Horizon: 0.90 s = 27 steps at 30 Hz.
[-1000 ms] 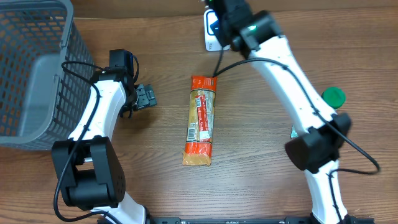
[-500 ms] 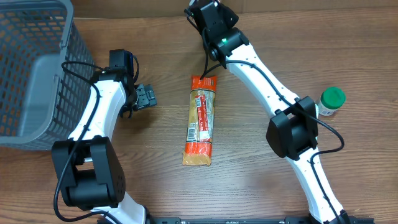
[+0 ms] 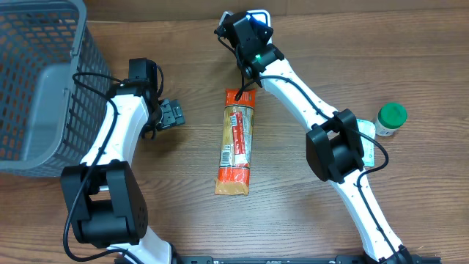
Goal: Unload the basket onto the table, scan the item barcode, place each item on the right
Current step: 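Carry the Kleenex pack up and hold it at the white scanner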
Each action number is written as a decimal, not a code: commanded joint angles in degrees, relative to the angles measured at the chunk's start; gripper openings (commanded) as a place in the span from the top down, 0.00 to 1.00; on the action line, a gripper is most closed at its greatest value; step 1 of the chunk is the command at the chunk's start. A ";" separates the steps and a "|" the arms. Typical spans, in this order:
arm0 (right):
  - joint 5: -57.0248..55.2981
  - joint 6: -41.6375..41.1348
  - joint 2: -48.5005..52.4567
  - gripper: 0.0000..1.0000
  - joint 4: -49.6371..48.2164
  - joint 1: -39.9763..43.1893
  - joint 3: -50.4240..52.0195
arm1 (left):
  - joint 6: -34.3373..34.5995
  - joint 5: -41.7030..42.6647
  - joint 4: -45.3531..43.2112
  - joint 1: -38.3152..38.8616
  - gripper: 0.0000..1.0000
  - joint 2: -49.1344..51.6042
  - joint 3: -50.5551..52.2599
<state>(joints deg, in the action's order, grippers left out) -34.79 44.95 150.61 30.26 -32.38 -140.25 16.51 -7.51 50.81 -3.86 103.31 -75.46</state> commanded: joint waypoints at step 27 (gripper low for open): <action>-1.14 -4.79 -4.50 0.96 -1.05 0.72 -1.16 | -0.24 0.07 -0.09 -0.20 0.00 -0.22 0.02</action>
<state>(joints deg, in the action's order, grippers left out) -35.03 46.94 150.58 28.29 -32.16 -140.25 16.51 -7.51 50.81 -3.86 103.31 -75.46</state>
